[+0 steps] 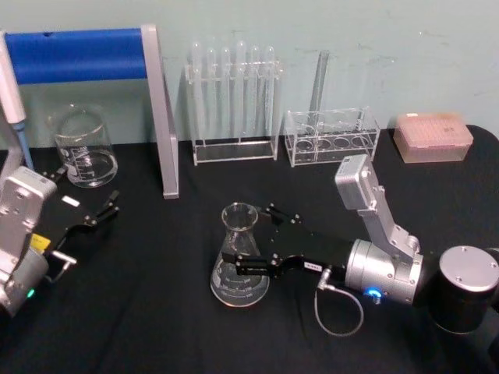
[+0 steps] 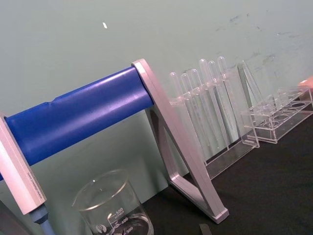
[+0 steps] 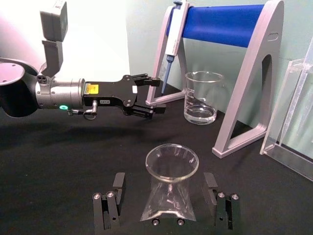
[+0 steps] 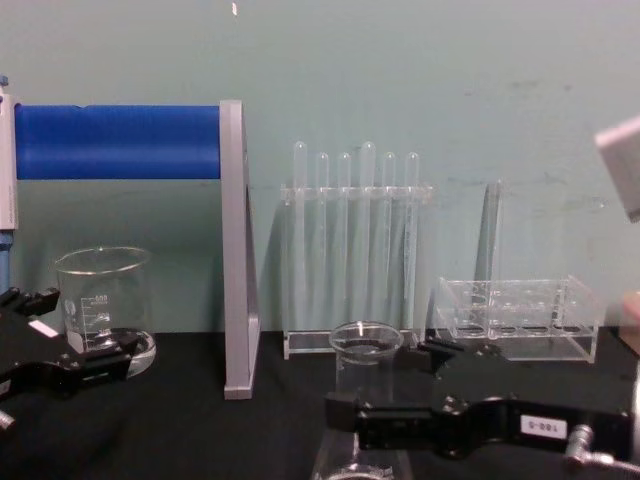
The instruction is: Grasp the erlenmeyer flask with one hand, shake it three times, then place it back.
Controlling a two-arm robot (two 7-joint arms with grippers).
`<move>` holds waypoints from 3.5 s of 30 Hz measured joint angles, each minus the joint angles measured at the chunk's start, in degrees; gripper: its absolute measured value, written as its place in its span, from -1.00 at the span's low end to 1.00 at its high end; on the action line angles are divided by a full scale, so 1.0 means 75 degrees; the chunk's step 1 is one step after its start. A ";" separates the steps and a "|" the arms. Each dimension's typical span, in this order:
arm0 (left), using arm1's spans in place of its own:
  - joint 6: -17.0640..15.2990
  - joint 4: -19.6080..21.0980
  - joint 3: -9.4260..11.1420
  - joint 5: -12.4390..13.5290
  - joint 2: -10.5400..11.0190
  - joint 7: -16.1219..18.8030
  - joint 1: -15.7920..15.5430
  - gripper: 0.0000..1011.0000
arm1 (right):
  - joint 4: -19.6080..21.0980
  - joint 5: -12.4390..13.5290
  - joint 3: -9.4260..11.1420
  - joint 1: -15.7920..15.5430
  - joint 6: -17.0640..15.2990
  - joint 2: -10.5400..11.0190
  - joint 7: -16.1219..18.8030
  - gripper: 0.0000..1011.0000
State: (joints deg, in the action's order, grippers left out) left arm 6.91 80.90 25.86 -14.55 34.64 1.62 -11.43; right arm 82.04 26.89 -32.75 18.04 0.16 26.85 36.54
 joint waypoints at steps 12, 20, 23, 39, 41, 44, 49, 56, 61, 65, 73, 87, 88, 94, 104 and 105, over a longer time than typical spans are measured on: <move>0.0000 0.0000 0.0000 0.0000 0.0000 0.0000 0.0000 0.98 | -0.0269 -0.0037 -0.0080 0.0226 0.0005 -0.0232 0.0027 0.98; 0.0000 0.0000 0.0000 0.0000 0.0000 0.0000 0.0000 0.98 | -0.0267 -0.0075 -0.0098 0.0231 0.0016 -0.0241 0.0013 0.98; 0.0000 0.0000 0.0000 0.0000 0.0000 0.0000 0.0000 0.98 | -0.0265 -0.0073 -0.0097 0.0230 0.0016 -0.0239 0.0012 0.98; 0.0000 0.0000 0.0000 0.0000 0.0000 0.0000 0.0000 0.98 | -0.0254 -0.0057 -0.0085 0.0223 0.0008 -0.0231 0.0009 0.23; 0.0000 0.0000 0.0000 0.0000 0.0000 0.0000 0.0000 0.98 | -0.0254 -0.0055 -0.0084 0.0223 0.0007 -0.0231 0.0009 0.17; -0.0001 0.0000 0.0000 0.0000 0.0000 0.0000 0.0000 0.98 | -0.0254 -0.0053 -0.0083 0.0222 0.0004 -0.0230 0.0009 -0.07; 0.0000 0.0000 0.0000 0.0000 0.0000 0.0000 0.0000 0.98 | -0.0254 -0.0052 -0.0083 0.0222 0.0001 -0.0231 0.0009 -0.10; 0.0000 0.0000 0.0000 0.0000 0.0000 0.0000 0.0000 0.98 | -0.0223 -0.0005 -0.0052 0.0210 -0.0004 -0.0225 0.0008 -0.10; 0.0000 0.0000 0.0000 0.0000 0.0000 0.0000 0.0000 0.98 | -0.0032 0.0098 0.0097 0.0176 0.0001 -0.0174 -0.0077 -0.10; 0.0000 0.0000 0.0000 0.0000 0.0000 0.0000 0.0000 0.98 | 0.0244 0.0202 0.0285 0.0161 0.0011 -0.0098 -0.0193 -0.10; 0.0000 0.0000 0.0000 0.0000 0.0000 0.0000 0.0000 0.98 | 0.0725 0.0321 0.0568 0.0226 -0.0114 0.0029 -0.0456 -0.10; 0.0000 0.0000 0.0000 0.0000 0.0000 0.0000 0.0000 0.98 | 0.1114 0.0385 0.0780 0.0276 -0.0362 0.0068 -0.0848 -0.10; 0.0000 0.0000 0.0000 0.0000 0.0000 0.0000 0.0000 0.98 | 0.1115 0.0389 0.0787 0.0277 -0.0381 0.0061 -0.0880 -0.10; 0.0000 0.0000 0.0000 0.0000 0.0000 0.0000 0.0000 0.98 | 0.1102 0.0389 0.0788 0.0287 -0.0437 0.0032 -0.0935 -0.10; 0.0000 -0.0001 0.0000 0.0000 0.0000 0.0000 0.0000 0.98 | 0.1054 0.0407 0.0758 0.0291 -0.0487 0.0015 -0.0934 -0.10; 0.0000 0.0000 0.0000 0.0000 0.0000 0.0000 0.0000 0.98 | 0.1054 0.0407 0.0758 0.0291 -0.0487 0.0015 -0.0934 -0.10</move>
State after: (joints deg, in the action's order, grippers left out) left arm 6.91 80.90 25.86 -14.55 34.64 1.62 -11.43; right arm 89.95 29.94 -27.07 20.22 -3.49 26.97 29.54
